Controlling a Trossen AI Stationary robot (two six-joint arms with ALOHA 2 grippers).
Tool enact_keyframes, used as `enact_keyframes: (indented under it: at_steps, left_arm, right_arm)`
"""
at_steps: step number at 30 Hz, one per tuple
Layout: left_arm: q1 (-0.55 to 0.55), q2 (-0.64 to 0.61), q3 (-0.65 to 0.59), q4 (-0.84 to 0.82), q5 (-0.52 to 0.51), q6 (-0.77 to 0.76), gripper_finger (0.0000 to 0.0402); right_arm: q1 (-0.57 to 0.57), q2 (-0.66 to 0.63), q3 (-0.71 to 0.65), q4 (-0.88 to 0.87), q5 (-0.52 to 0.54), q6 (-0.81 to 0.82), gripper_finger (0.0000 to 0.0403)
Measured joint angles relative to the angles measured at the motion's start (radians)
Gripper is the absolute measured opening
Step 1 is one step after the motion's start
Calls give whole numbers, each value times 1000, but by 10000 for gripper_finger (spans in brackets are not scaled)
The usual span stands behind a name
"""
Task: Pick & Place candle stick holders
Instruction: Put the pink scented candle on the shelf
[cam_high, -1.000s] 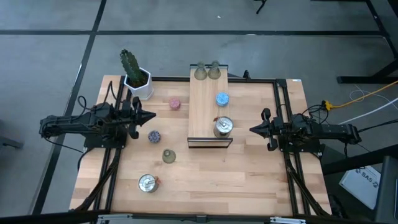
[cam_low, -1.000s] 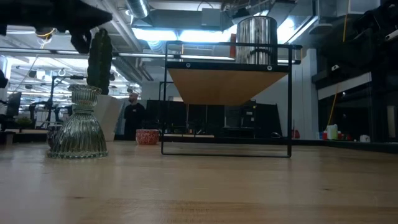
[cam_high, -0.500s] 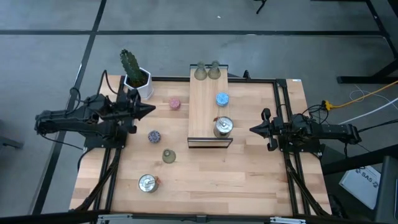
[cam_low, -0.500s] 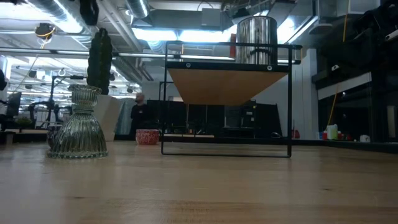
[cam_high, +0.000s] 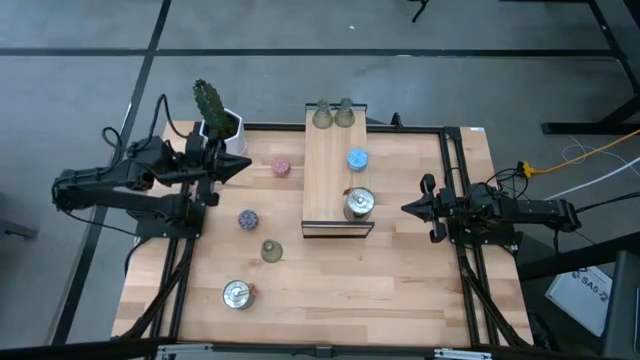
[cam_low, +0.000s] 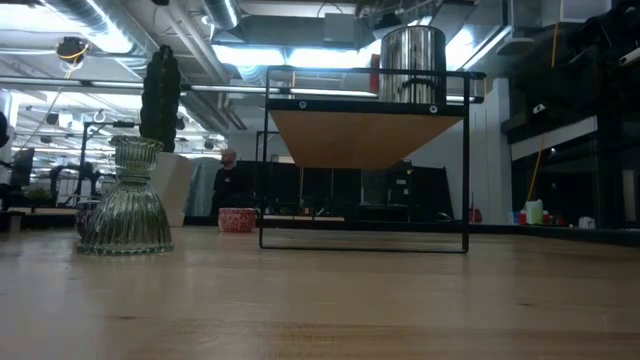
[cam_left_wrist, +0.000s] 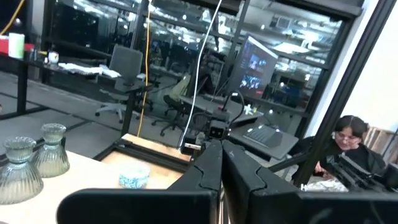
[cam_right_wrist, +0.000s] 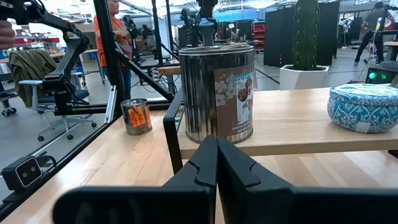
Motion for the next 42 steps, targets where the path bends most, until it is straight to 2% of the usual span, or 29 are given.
enact_keyframes:
  at_steps: [19,26,36,42]
  left_arm:
    - [0,187,299,-186,78,61,2]
    - [0,218,304,-240,79,122,2]
    - [0,302,303,-427,79,123,2]
    - [0,350,303,-481,76,124,2]
  right_arm:
    - [0,0,0,0,0,0,5]
    - [0,0,0,0,0,0,5]
    - [0,0,0,0,0,0,5]
    - [0,0,0,0,0,0,5]
